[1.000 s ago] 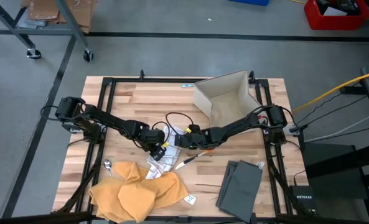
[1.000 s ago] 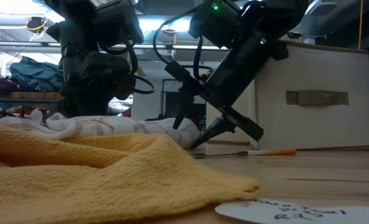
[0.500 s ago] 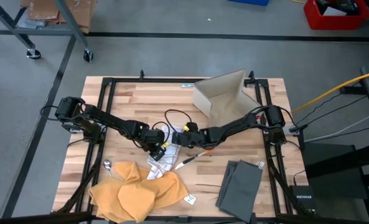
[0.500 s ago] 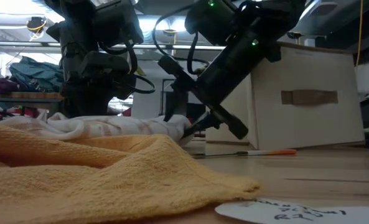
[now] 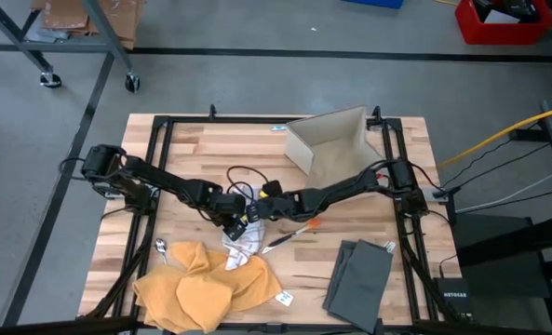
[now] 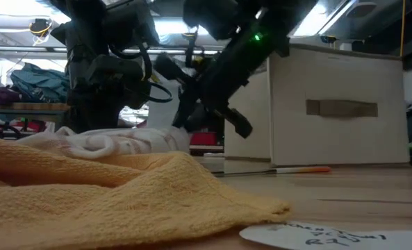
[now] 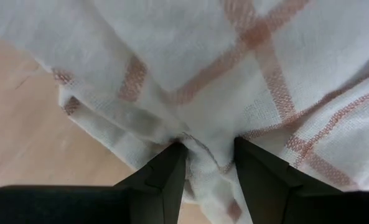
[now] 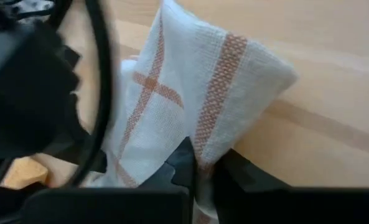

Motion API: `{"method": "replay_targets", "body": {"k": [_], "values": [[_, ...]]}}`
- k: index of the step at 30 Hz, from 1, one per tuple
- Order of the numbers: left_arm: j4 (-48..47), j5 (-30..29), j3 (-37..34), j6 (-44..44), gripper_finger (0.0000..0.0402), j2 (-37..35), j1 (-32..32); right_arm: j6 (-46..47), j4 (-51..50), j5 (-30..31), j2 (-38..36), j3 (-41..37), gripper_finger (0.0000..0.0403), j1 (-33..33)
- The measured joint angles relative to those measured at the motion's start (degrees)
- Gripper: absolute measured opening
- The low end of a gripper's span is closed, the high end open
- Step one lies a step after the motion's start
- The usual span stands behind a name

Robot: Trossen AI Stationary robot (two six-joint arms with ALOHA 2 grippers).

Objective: Fold towel
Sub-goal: Stack the white kitchen towel onto the grey kitchen towel

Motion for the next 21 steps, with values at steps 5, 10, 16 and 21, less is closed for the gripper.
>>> {"method": "replay_targets", "body": {"k": [5, 10, 16, 21], "values": [[-0.6, 0.0, 0.0, 0.2, 0.0131, -4.0, 0.0, -5.1, -4.9, 0.0, -0.1, 3.9, 0.0013, 0.4], [-4.1, -2.2, 0.0, 1.5, 0.0131, -9.3, 0.0, -7.2, -11.0, 1.0, -1.1, 8.3, 0.0028, 1.3], [-10.5, -6.8, 0.0, 1.8, 0.0131, -16.7, 0.0, -11.4, -21.2, 6.2, -4.2, 12.3, 0.0012, 3.5], [-12.4, -13.0, 0.0, 1.3, 0.0131, -21.6, 0.0, -11.5, -23.5, 9.7, -7.5, 14.1, 0.0018, 6.2]]}}
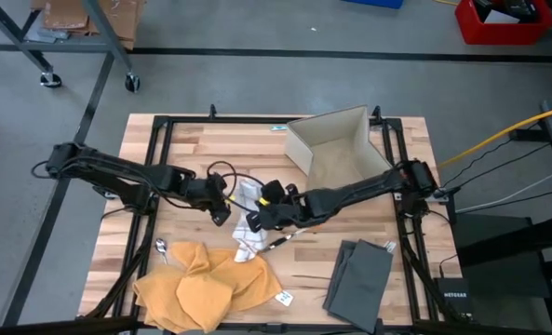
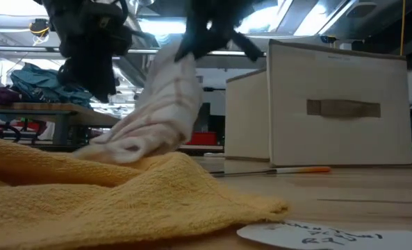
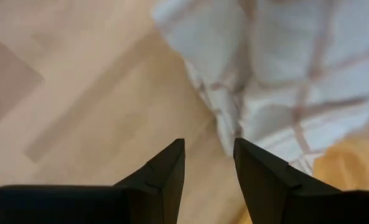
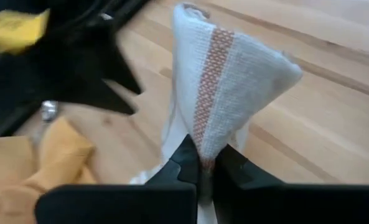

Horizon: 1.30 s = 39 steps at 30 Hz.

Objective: Fold towel
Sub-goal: Stack the white kitchen towel onto the grey kitchen towel

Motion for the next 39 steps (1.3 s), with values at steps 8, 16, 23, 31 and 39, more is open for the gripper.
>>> {"method": "replay_targets", "body": {"k": [8, 16, 23, 31, 39], "values": [[0.2, -4.6, 0.0, 0.7, 0.0131, -2.3, 0.0, 1.4, 0.8, 3.5, -4.3, 0.4, 0.0013, 5.4], [0.3, -4.6, 0.0, 1.4, 0.0131, -2.2, 0.0, 9.5, 1.6, 13.4, -8.3, 0.4, 0.0014, 14.1], [0.3, -4.6, 0.0, 2.1, 0.0131, -2.2, 0.0, 17.9, 1.8, 24.4, -10.6, 0.5, 0.0013, 22.9], [0.3, -4.6, 0.0, 2.9, 0.0131, -2.2, 0.0, 28.3, 1.1, 34.9, -10.5, 0.4, 0.0012, 34.2], [0.3, -4.6, 0.0, 2.8, 0.0131, -2.2, 0.0, 38.9, -6.0, 45.0, -10.5, 0.4, 0.0012, 43.6]]}}
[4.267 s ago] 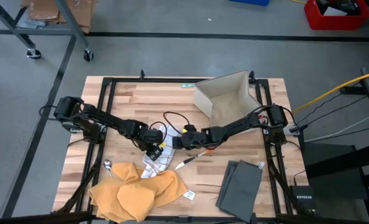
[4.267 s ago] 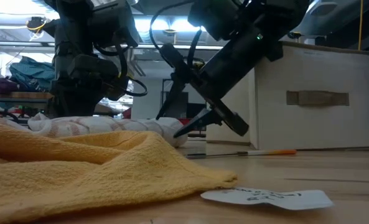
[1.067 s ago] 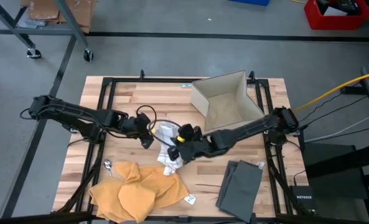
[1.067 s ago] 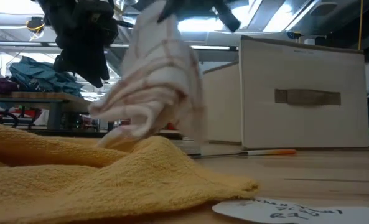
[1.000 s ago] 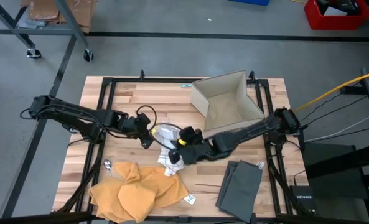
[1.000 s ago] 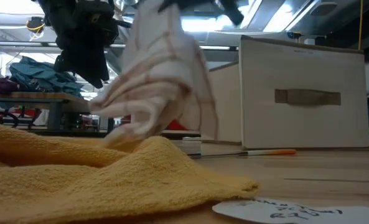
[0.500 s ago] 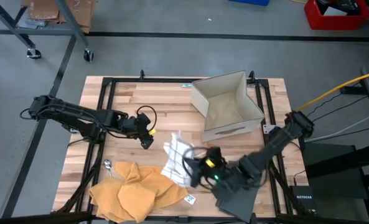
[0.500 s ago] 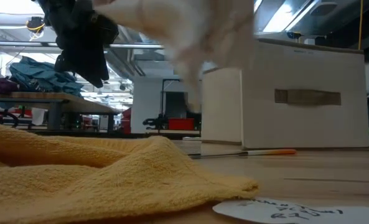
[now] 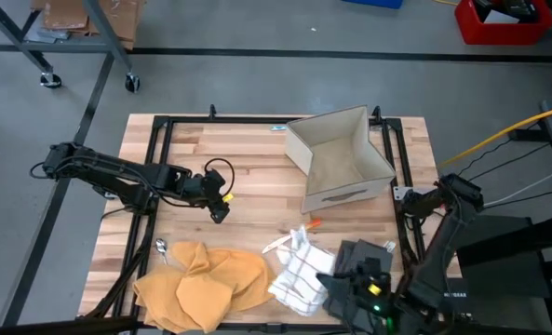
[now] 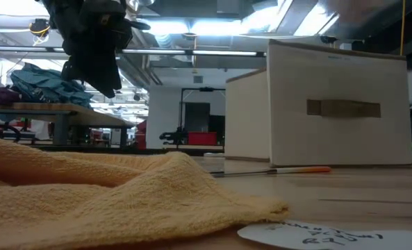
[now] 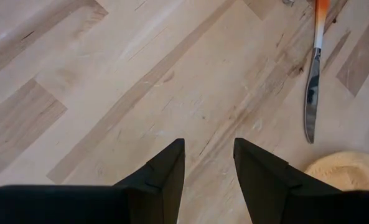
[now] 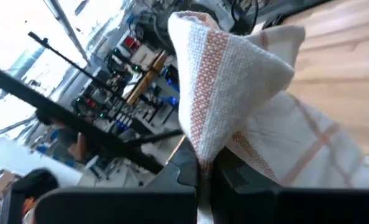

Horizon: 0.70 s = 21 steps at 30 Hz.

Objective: Fold towel
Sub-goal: Stack the white kitchen towel onto the grey kitchen towel

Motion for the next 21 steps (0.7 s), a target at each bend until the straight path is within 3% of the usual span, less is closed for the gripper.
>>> {"method": "replay_targets", "body": {"k": [4, 11, 18, 21], "values": [[0.0, 0.0, 0.0, -1.3, 0.0131, 0.0, 0.0, 6.5, -6.3, -2.1, 0.0, 0.0, 0.0012, 3.0], [0.0, 0.0, 0.0, -3.6, 0.0131, 0.0, 0.0, 23.1, -17.2, -12.0, 0.1, 0.0, 0.0012, 7.9], [0.0, 0.0, 0.0, -6.2, 0.0131, 0.0, 0.0, 35.6, -19.0, -14.0, 1.1, 0.0, 0.0012, 13.4], [0.1, 0.0, 0.0, -7.4, 0.0131, 0.0, 0.0, 36.9, -17.9, -17.4, 2.8, 0.0, 0.0012, 14.5]]}}
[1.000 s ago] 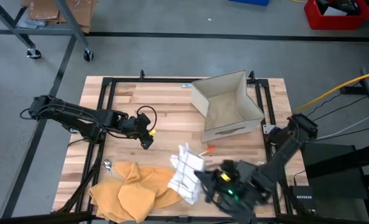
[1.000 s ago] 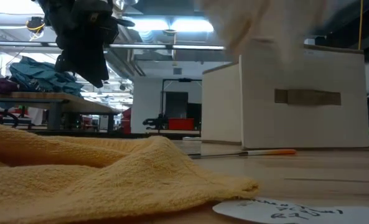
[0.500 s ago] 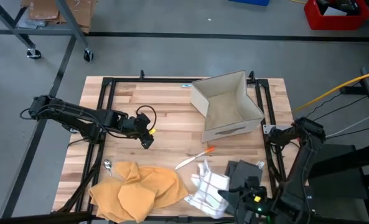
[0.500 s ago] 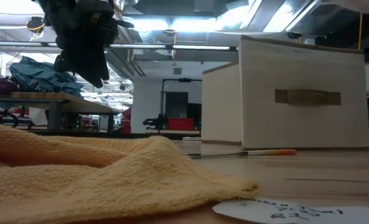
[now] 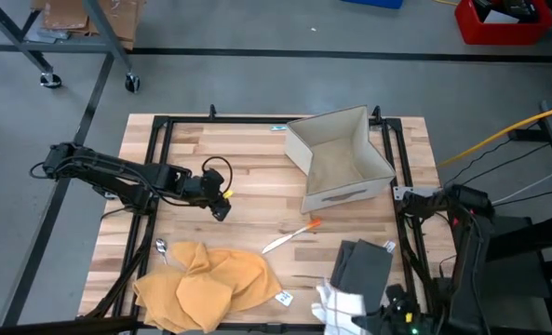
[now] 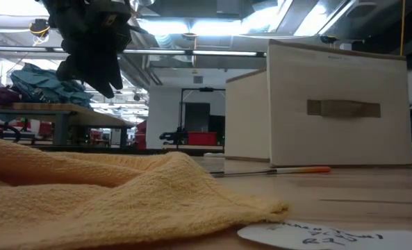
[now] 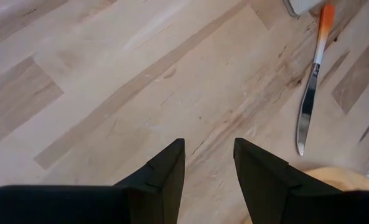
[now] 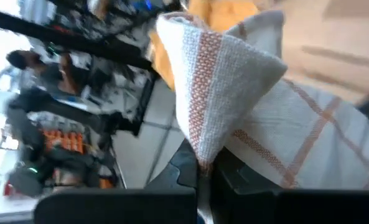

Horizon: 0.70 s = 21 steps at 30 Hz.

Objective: Fold towel
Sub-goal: Stack the white kitchen towel onto the grey kitchen towel

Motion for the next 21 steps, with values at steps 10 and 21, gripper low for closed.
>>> {"method": "replay_targets", "body": {"k": [10, 21], "values": [[8.7, 0.0, 0.0, -0.1, 0.0131, 0.1, -3.0, 0.0, -6.3, -2.1, 3.1, -0.2, 0.0012, -0.8], [50.2, -2.3, 0.1, 7.6, 0.0131, 12.0, -13.7, 0.0, -15.0, -5.3, 2.6, -0.3, 0.0012, -1.1]]}}
